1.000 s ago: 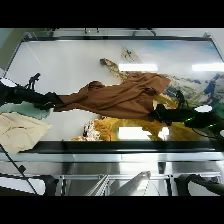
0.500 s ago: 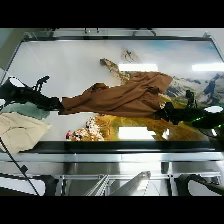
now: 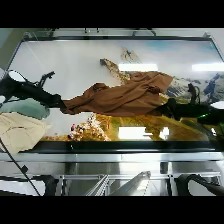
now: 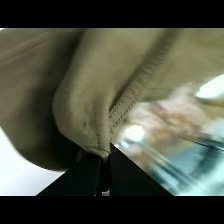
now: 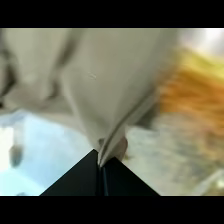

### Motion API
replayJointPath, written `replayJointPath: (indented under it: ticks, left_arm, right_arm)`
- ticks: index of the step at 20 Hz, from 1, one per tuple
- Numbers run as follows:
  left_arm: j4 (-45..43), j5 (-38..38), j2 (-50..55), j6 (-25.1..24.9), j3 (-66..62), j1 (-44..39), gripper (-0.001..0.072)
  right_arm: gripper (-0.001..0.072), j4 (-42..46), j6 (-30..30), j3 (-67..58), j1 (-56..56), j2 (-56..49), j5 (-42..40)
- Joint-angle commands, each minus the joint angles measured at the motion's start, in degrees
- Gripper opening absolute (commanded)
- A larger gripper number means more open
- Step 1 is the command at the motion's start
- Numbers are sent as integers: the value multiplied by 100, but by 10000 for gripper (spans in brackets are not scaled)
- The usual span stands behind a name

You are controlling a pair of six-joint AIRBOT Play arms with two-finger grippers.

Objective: Fold the shirts.

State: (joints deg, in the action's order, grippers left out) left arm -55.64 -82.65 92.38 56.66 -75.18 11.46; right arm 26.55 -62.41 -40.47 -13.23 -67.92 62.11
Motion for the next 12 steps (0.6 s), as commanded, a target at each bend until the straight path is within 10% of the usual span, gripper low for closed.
replayJointPath:
  ticks: [1,7,12]
  left_arm:
    - [2124,-1626,-640,-59,-584,599,22]
    - [7816,-2361,-2446,-264,-723,2295,21]
    - [9385,-2052,-3652,-26,-723,3722,21]
  right_arm:
    - [19,-181,101,-1080,-389,874,1311]
    - [18,-1156,354,-3582,-2452,2354,1578]
    - [18,-1412,417,-4848,-3018,2638,767]
